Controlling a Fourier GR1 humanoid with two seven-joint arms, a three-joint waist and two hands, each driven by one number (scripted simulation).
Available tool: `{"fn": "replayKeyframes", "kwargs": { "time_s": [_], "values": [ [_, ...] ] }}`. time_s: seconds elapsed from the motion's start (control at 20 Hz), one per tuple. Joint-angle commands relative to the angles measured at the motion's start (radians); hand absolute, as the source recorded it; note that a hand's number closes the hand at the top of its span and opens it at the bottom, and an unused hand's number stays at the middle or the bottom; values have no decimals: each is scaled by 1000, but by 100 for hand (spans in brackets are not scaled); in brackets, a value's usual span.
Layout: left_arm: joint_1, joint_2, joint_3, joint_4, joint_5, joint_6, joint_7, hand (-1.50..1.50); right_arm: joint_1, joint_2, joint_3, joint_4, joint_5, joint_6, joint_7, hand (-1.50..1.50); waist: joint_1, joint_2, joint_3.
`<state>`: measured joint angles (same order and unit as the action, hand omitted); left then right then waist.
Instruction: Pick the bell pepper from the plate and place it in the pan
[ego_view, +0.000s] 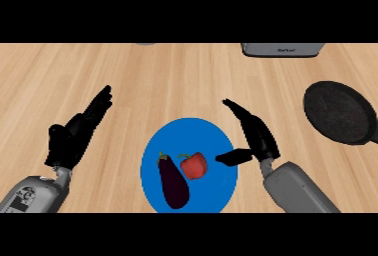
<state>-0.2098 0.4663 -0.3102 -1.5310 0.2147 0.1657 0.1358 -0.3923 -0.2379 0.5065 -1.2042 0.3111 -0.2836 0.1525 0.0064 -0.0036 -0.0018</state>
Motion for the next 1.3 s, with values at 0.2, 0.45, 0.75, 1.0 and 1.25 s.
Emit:
{"fn": "replayKeyframes", "kwargs": {
  "time_s": [0.2,0.45,0.75,1.0,1.25],
  "values": [
    [64,2,-5,-36,-9,-17,-23,0,-215,-65,118,-60,90,354,435,-150,14,-3,-2],
    [-2,-12,18,-27,11,-24,32,0,-324,56,172,-71,-7,622,681,-150,5,0,-1],
    [11,-57,-1,26,-57,-6,-7,0,-366,208,156,-42,-82,756,891,-150,-5,3,1],
    [33,-26,52,-64,-24,-62,49,0,-354,218,154,-31,-27,763,914,-150,-2,2,2],
    [9,-52,61,-28,-58,-46,49,0,-331,184,176,-20,7,774,910,-150,-7,3,2]
  ]
}}
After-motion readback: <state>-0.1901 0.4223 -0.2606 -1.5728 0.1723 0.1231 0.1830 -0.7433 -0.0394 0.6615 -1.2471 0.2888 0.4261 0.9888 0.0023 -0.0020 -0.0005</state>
